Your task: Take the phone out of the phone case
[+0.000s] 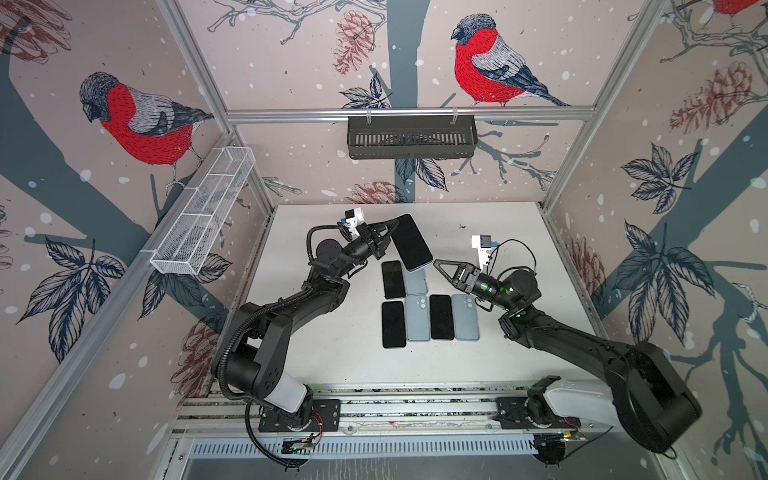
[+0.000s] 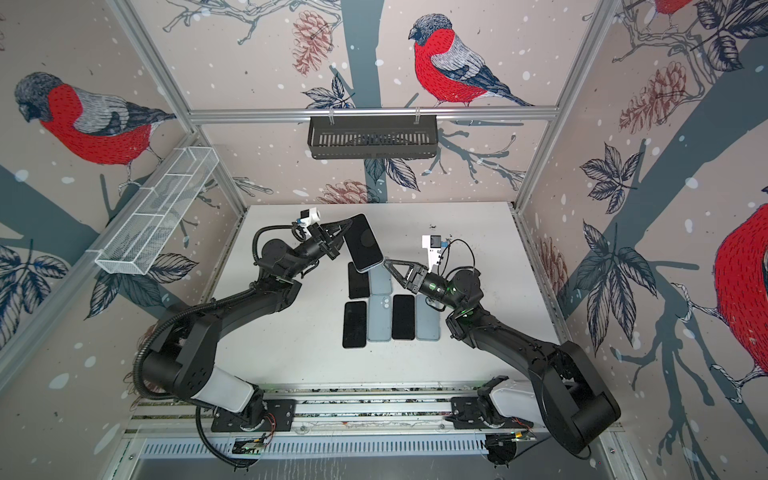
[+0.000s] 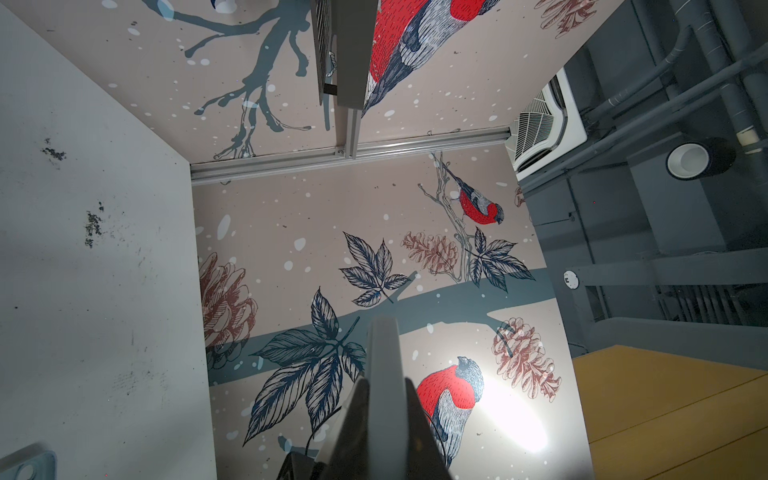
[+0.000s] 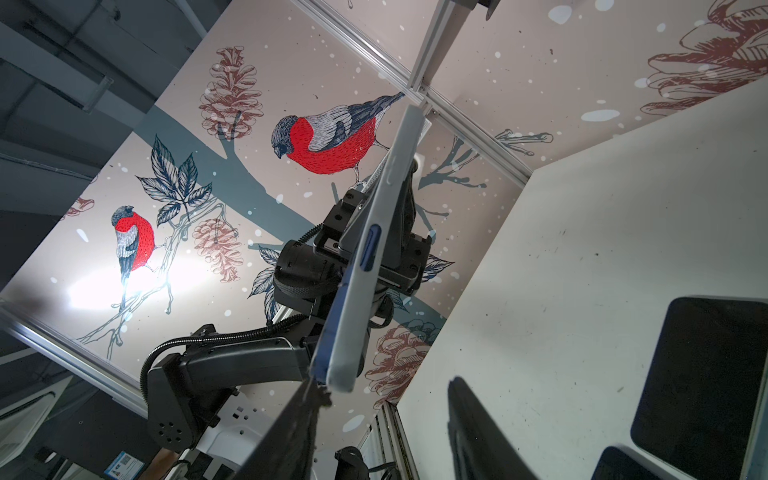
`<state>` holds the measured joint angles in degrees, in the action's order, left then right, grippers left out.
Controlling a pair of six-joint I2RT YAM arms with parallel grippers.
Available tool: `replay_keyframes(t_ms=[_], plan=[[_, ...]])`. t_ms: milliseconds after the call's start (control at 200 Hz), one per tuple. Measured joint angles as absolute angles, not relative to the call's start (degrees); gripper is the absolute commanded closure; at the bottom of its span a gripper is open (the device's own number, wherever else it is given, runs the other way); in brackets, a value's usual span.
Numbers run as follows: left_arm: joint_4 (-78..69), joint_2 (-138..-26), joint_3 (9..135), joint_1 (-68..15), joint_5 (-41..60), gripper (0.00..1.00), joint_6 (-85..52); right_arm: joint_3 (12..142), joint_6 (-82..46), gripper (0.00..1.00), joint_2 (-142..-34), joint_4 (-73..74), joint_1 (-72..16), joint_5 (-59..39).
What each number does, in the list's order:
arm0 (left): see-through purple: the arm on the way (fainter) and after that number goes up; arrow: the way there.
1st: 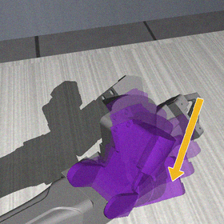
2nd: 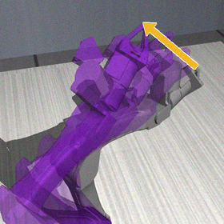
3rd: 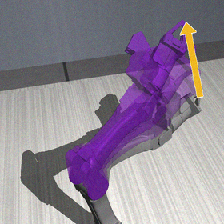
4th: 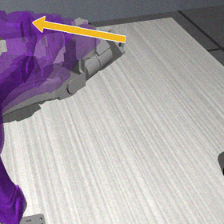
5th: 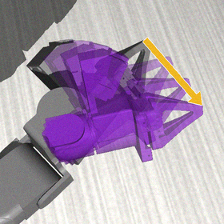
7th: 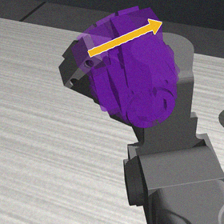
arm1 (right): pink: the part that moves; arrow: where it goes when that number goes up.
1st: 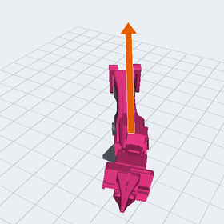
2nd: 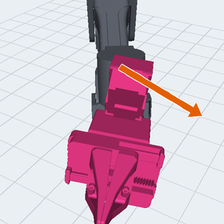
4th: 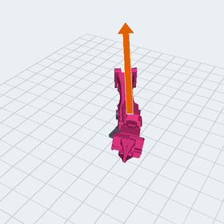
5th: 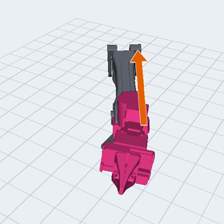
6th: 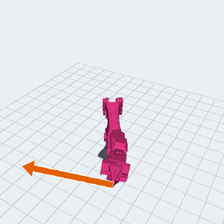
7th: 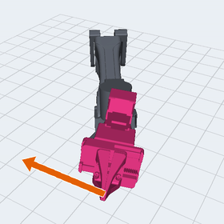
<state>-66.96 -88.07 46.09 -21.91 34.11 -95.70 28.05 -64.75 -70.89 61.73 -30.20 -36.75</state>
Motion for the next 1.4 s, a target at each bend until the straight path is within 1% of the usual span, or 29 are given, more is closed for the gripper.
replay_keyframes(t_ms=[295, 580, 795, 971, 1206, 1311, 1401], plan=[[-67.0, -88.0, 46.1, -21.9, 34.1, 1.00, -95.5, 28.2, -64.8, 0.49, -71.5, 61.8, -31.1, -37.1], [-67.0, -88.0, 46.1, -21.9, 33.9, 1.00, -95.5, 28.4, -65.9, 0.50, -74.7, 64.3, -31.3, -37.1], [-66.7, -87.9, 46.1, -22.0, 33.9, 1.00, -94.2, 28.8, -66.3, 0.54, -76.0, 65.2, -31.2, -37.3], [-66.4, -87.7, 46.1, -22.1, 34.2, 1.00, -92.8, 29.3, -67.3, 0.61, -76.6, 65.7, -31.1, -37.5], [-65.5, -87.9, 46.1, -22.5, 34.4, 1.00, -91.1, 29.1, -69.3, 0.77, -78.3, 68.5, -31.2, -38.1], [-64.9, -88.3, 46.1, -22.6, 34.5, 1.00, -90.6, 28.9, -70.5, 0.87, -78.5, 69.3, -31.2, -38.6], [-64.5, -88.3, 46.1, -22.7, 34.5, 1.00, -89.7, 28.7, -70.7, 0.90, -78.5, 69.5, -31.2, -38.7]])
